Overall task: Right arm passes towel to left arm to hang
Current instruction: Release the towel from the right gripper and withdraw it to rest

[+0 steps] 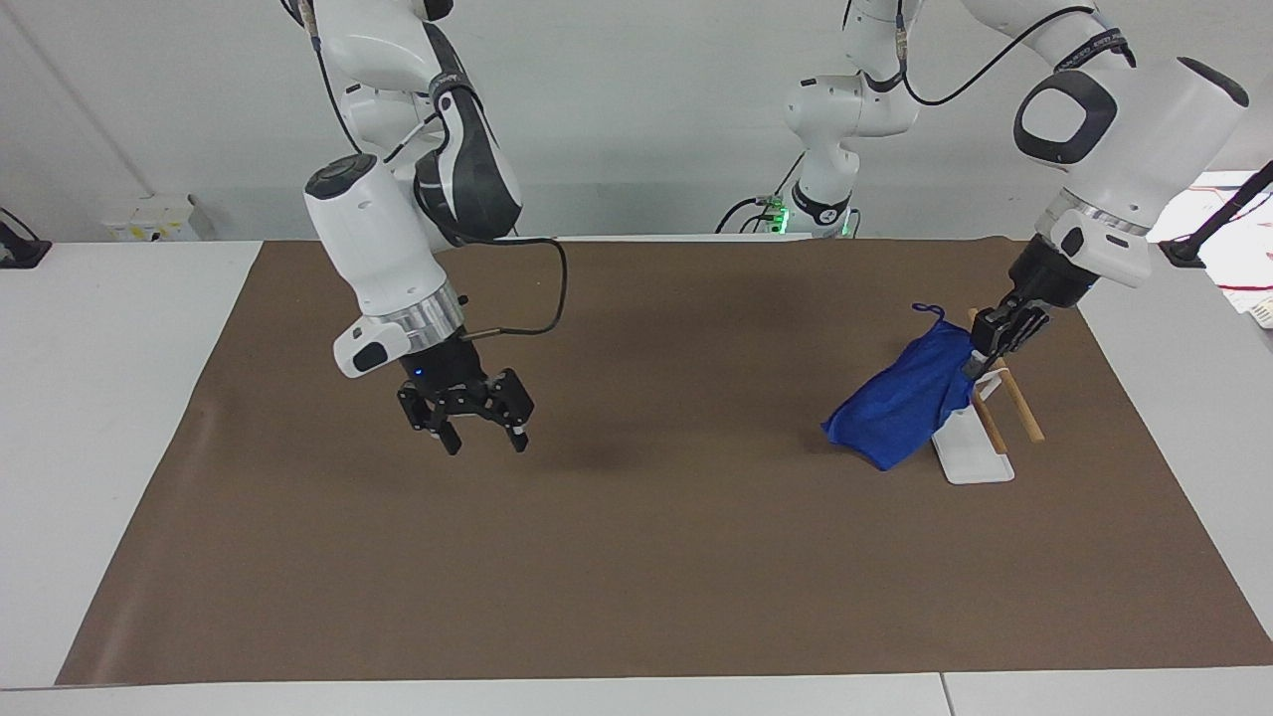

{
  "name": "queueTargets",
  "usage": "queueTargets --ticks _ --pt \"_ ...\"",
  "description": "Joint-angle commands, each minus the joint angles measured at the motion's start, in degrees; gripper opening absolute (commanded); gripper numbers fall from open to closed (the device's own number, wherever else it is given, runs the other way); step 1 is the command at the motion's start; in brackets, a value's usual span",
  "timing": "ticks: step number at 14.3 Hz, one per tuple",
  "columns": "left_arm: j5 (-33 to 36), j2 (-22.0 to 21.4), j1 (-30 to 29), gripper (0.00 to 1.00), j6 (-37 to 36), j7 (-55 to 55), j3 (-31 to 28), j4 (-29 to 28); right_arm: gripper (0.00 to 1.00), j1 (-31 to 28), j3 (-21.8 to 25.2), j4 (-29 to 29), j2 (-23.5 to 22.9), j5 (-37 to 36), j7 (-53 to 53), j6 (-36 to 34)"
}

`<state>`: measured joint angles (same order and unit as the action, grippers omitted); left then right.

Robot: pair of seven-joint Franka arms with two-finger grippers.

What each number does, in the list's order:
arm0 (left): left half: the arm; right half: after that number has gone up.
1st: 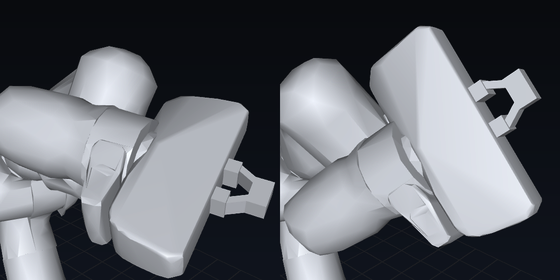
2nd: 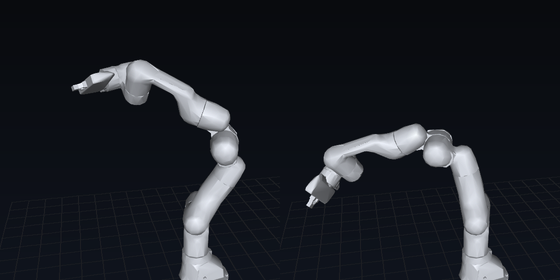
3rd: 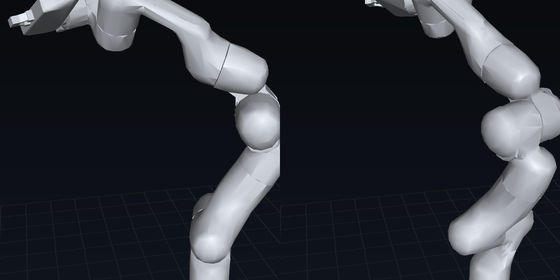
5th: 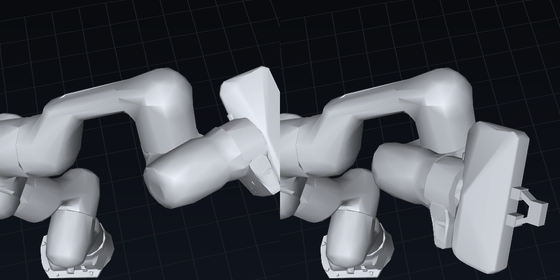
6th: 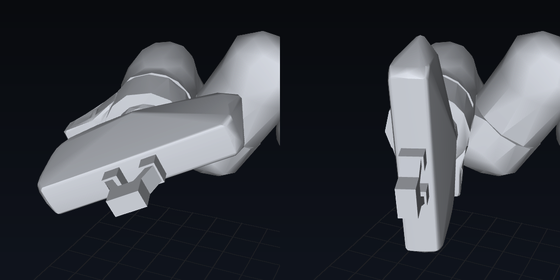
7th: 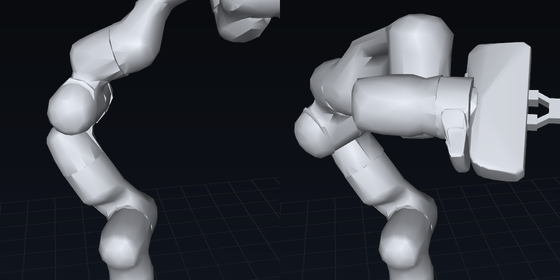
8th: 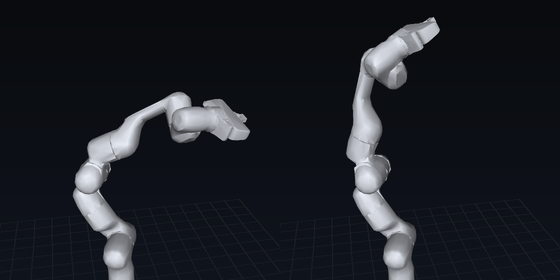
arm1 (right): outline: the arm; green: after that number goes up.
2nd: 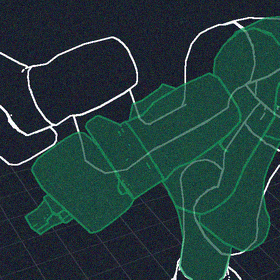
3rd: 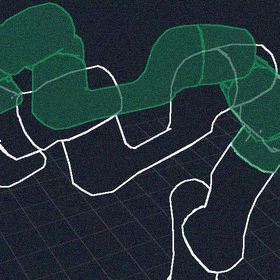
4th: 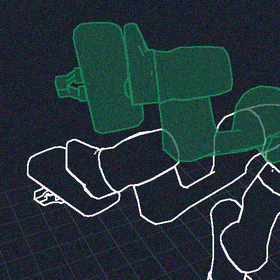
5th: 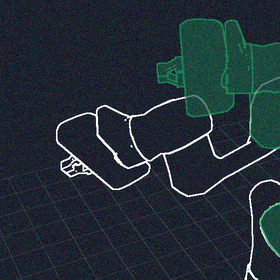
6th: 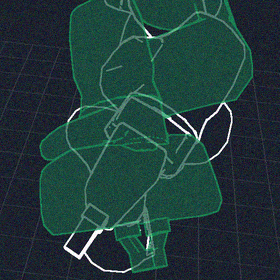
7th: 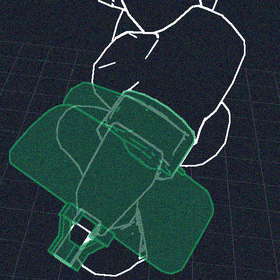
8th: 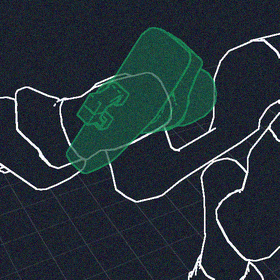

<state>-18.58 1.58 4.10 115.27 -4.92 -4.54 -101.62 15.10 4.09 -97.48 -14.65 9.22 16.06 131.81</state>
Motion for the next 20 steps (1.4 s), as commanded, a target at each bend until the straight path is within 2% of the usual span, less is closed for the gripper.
queueTargets --ticks 1,3,5,9,13,14,20 --pt "4.2 -2.0 -1.4 0.0 -4.0 9.5 0.1 -1.2 1.0 -2.4 -0.7 1.0 1.8 -5.9 -1.7 -9.3" --pt "6.2 -2.3 -2.9 0.0 -5.7 17.4 0.1 -1.3 1.0 -3.8 -0.7 3.2 2.1 -9.2 -1.8 -16.7" --pt "8.0 -2.5 -4.3 0.0 -7.5 24.8 0.1 -1.3 1.0 -4.7 -0.6 3.2 3.9 -9.4 -2.2 -21.4" --pt "14.3 -2.4 -4.7 0.0 -8.0 36.1 0.1 -1.0 1.0 -12.4 -2.4 2.9 10.3 -9.7 -8.1 -31.2" --pt "17.7 -1.8 -7.5 0.0 -5.3 42.4 0.1 -1.4 1.0 -23.6 -12.1 3.3 16.0 -12.4 -10.4 -38.6" --pt "17.7 -1.5 -8.7 0.0 -4.7 43.5 0.1 -1.5 1.0 -24.3 -13.1 2.7 17.4 -13.3 -10.3 -39.3" --pt "17.7 3.2 -13.5 0.0 1.1 44.7 0.2 -1.8 1.0 -21.6 -8.1 2.3 17.9 -12.2 -9.8 -40.8"
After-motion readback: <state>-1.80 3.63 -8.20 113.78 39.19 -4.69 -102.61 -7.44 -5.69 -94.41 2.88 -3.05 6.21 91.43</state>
